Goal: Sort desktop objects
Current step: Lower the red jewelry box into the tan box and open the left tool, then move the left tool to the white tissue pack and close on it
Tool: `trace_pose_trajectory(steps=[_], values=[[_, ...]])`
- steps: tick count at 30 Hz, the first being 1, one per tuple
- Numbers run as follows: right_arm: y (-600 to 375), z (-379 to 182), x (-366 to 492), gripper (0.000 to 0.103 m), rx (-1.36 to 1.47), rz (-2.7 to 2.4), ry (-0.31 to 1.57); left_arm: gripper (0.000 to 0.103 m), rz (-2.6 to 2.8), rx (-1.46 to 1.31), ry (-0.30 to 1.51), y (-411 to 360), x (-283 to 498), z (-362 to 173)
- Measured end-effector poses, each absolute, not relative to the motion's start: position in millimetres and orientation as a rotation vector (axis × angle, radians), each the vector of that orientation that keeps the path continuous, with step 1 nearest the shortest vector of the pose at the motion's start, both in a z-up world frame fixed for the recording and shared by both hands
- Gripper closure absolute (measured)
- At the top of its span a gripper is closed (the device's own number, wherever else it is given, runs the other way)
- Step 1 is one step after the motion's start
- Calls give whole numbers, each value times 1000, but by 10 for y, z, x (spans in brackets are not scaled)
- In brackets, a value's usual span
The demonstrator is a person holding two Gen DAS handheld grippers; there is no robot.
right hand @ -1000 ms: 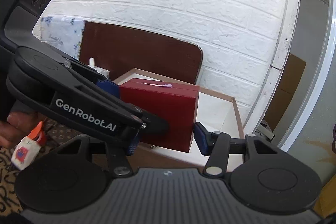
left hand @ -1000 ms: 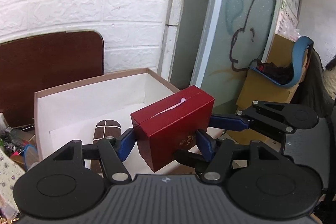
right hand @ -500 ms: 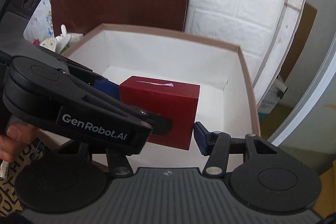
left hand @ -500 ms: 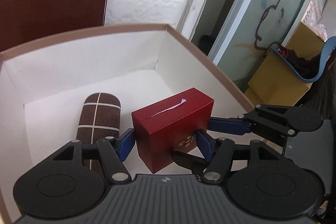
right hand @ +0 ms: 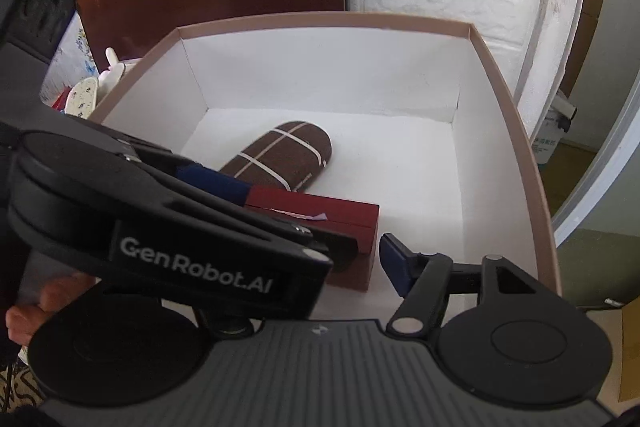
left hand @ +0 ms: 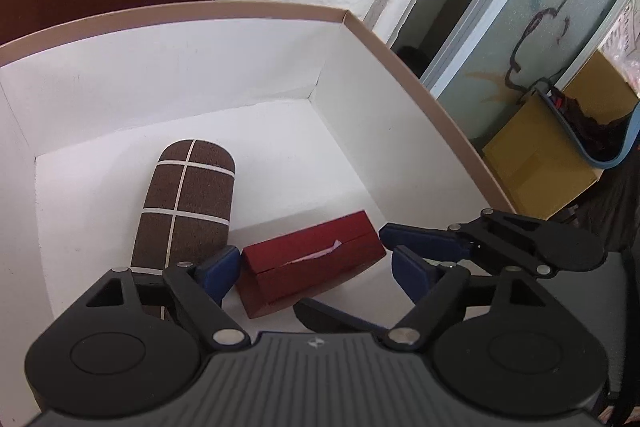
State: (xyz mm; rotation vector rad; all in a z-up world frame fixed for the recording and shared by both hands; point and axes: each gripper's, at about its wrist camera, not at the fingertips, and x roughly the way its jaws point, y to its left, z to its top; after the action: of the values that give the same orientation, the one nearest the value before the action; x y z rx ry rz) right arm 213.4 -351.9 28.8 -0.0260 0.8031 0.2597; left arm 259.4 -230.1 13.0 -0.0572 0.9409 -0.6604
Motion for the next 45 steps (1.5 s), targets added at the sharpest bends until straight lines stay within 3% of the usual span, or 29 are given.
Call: trace_pose_trajectory(steps=[5, 27, 37, 45], values=[[-3473, 406, 2059, 18, -54, 249, 746, 16, -655, -34, 859, -2282, 2471, 245], [-2956, 803, 1082, 14, -191, 167, 510, 14, -624, -10, 602, -1722, 1453, 619], [-2347, 608, 360, 14, -233, 261, 443, 13, -489, -33, 584, -1163, 707, 350], [-1859, 274, -4, 14, -202, 437, 511, 13, -384, -118, 678, -618, 340, -40]])
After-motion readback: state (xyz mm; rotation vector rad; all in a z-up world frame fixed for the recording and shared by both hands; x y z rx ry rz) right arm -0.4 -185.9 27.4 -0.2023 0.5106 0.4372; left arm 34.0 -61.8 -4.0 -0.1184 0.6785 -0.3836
